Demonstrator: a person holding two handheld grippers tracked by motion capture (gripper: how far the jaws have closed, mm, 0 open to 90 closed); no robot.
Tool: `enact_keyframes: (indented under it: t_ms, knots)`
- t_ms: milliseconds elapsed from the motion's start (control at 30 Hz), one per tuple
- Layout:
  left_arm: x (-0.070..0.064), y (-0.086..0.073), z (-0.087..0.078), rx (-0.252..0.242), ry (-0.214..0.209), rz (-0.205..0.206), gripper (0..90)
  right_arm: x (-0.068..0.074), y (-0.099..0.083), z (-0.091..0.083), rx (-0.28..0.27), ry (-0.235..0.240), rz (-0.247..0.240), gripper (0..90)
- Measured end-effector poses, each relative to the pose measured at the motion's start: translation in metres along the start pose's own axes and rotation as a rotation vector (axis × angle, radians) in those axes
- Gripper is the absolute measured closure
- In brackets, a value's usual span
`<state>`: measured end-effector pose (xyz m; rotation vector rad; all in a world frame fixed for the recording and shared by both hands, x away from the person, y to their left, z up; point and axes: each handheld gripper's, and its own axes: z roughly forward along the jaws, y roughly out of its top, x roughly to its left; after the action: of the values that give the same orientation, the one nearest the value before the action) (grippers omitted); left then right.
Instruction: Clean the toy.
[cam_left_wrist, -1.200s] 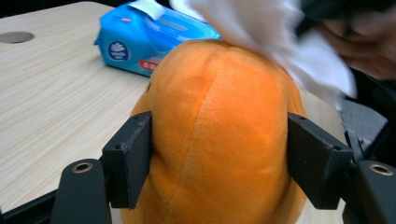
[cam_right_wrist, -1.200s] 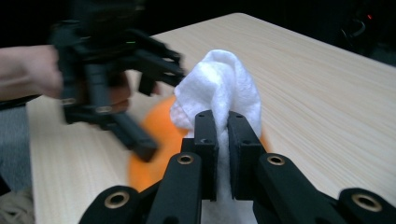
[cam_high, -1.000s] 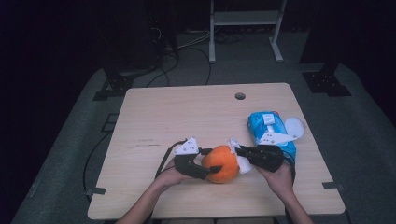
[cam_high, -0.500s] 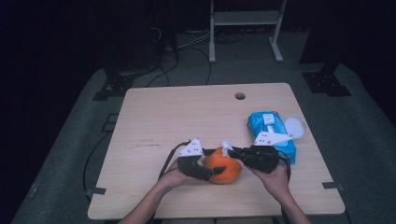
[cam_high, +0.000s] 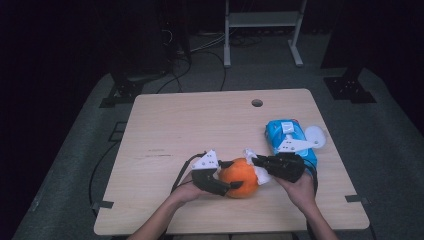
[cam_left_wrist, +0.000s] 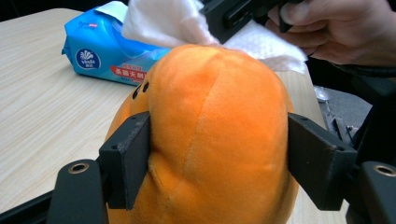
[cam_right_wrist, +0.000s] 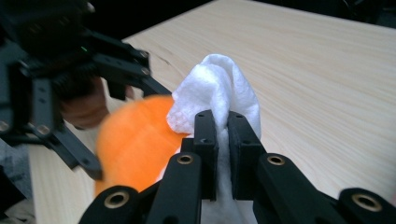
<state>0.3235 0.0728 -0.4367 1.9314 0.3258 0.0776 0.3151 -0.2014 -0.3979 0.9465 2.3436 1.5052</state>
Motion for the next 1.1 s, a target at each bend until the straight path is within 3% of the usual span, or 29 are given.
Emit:
enact_keyframes:
  t_ms: [133,367,467,533,633,800,967,1100]
  knots:
    - [0.001,0.0,-0.001,0.003,0.004,-0.005,27.1,-0.002,-0.002,-0.001,0.01,-0.01,0.01,82.9]
    - [-0.008,0.005,0.005,0.016,0.035,0.025,27.0,0.017,0.008,-0.001,-0.017,0.023,-0.037,82.8]
    - [-0.014,0.007,0.011,0.014,0.062,0.037,26.3,0.035,0.015,0.005,-0.021,0.076,-0.083,82.7]
    - [-0.017,0.008,0.014,0.017,0.068,0.054,26.0,0.046,0.018,0.012,0.003,0.074,-0.139,82.7]
    - [-0.019,0.009,0.015,0.021,0.069,0.062,25.7,0.052,0.018,0.018,0.031,0.057,-0.164,82.8]
    - [-0.016,0.008,0.014,0.013,0.059,0.054,26.1,0.038,0.018,0.01,0.028,0.007,-0.147,82.7]
    - [-0.011,0.006,0.011,0.008,0.058,0.035,26.1,0.019,0.011,0.0,0.017,-0.013,-0.089,82.6]
    - [-0.002,0.004,0.005,-0.004,0.062,-0.01,26.0,0.008,0.005,-0.007,0.017,-0.039,-0.052,82.7]
